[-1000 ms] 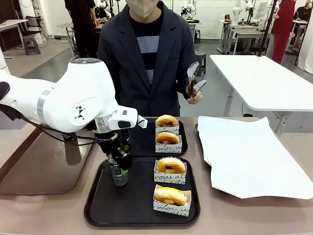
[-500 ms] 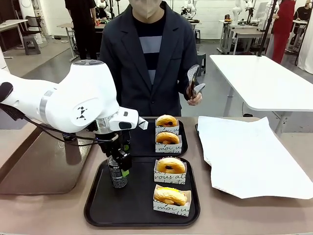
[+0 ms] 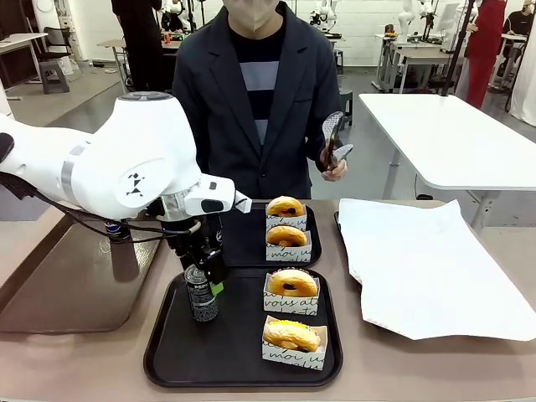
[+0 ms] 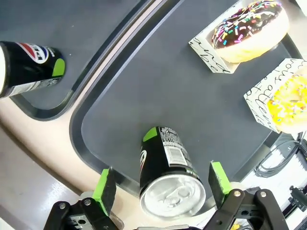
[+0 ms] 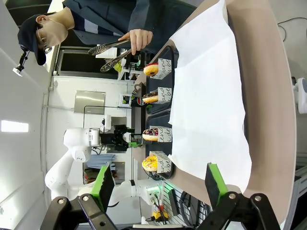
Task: Set up donuts and drinks on trays.
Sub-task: Pick up one Pepsi coke from the Handle tray and place it on the Flat Tray without a Pepsi coke.
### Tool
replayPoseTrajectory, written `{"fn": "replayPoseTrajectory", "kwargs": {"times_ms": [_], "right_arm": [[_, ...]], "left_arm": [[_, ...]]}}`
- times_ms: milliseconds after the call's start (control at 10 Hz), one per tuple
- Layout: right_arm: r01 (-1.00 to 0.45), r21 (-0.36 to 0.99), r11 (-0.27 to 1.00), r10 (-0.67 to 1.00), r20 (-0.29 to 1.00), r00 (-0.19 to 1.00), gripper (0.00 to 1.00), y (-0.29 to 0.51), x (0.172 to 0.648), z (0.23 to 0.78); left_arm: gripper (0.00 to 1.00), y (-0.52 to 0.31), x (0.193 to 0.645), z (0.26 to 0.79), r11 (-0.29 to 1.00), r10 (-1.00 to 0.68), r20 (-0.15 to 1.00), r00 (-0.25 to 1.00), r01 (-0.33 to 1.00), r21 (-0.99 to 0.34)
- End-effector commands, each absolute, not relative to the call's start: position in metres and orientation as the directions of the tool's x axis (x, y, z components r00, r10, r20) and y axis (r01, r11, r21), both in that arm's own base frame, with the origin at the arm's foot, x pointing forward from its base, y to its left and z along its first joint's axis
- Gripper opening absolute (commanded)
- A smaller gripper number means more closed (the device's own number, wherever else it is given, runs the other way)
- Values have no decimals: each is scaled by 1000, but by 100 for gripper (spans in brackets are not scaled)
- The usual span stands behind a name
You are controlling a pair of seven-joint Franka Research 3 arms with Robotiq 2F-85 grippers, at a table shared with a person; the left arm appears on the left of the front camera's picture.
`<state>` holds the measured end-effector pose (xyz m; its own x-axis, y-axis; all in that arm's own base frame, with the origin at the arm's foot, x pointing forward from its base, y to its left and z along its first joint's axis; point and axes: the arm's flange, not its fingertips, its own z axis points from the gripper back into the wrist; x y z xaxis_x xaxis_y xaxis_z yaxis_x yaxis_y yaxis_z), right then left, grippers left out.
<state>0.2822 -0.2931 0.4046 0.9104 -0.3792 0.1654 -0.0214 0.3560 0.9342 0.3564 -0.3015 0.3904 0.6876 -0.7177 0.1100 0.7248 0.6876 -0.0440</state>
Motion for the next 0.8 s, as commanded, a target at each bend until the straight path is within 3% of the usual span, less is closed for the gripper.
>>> {"fn": "replayPoseTrajectory", "kwargs": {"times_ms": [0,300,600,700], "right_arm": [[-28,937,349,-382,169,908,100,-293,282,405],[-28,937,349,-382,169,908,100,-293,282,405],[-28,937,349,-382,169,908,100,-293,282,405],[-28,937,349,-382,169,908,100,-293,282,405]], "left_arm": [[100,-292,343,411,711,-699,93,710,703,-20],[100,-287,306,432,729,-684,104,722,683,42],[100,-278,306,434,763,-645,75,760,647,5],[100,-283,307,439,727,-684,102,722,687,12]]}}
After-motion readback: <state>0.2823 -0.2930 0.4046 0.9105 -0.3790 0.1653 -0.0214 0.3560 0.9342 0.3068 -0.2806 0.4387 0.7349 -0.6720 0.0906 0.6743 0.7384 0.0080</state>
